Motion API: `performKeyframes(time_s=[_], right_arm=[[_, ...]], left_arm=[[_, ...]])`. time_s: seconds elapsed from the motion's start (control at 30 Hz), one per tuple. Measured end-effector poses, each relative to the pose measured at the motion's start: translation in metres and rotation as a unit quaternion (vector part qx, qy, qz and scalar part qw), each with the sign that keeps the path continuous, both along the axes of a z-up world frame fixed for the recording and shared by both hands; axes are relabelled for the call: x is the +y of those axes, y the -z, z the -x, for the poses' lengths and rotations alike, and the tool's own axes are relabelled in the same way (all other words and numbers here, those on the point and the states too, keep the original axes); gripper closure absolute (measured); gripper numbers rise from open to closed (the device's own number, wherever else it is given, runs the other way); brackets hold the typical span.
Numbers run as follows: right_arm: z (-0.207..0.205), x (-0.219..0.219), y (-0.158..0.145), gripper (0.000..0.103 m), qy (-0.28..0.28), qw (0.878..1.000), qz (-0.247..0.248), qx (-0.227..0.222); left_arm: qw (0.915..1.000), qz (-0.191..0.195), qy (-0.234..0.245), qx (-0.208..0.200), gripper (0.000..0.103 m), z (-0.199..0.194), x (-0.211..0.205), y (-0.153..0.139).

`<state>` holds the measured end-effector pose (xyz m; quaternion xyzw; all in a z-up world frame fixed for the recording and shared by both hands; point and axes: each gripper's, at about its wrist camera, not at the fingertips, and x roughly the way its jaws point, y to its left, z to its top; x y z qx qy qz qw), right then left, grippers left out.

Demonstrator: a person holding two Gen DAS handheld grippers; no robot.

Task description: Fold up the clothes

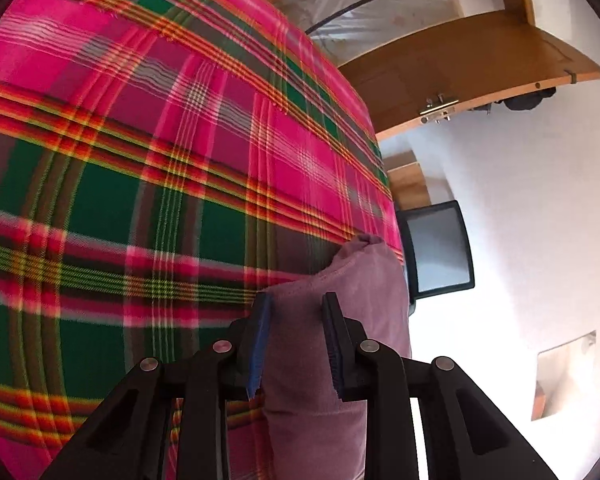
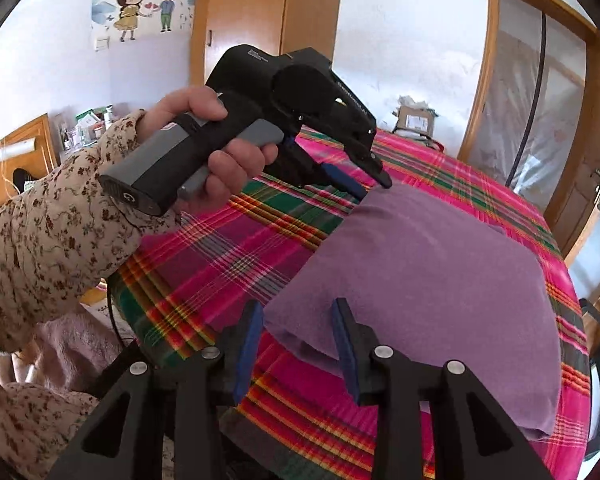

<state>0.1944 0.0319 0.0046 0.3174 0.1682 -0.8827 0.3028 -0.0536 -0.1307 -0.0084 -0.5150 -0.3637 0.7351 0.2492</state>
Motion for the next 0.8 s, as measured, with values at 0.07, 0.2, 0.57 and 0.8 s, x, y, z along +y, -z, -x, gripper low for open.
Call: performKeyframes(time_s=[0.07,0.2,0.57,0.8], right_arm=[[0.001,-0.004,0.002,0.067,0.003,1.0,-0.005,-0.001],[0.003,-0.01,0.005,0.067,0.008,1.0,-0.014,-0.006],[0.009,-0.016,0.007,0.067,0.028,0.999,-0.02,-0.015],[0.014,-0.014,0.006,0.072,0.049,0.999,-0.01,-0.021]], left_arm=[[1.0,-0.006,0.0,-0.004,0.076,0.004,-0.001,0.003],[0.9999,-0.001,0.0,-0.014,0.076,0.007,-0.001,0.007],[0.9995,-0.003,0.0,-0.031,0.075,0.012,0.008,0.012],[0.9998,0.006,0.004,-0.019,0.091,0.015,0.015,0.008]])
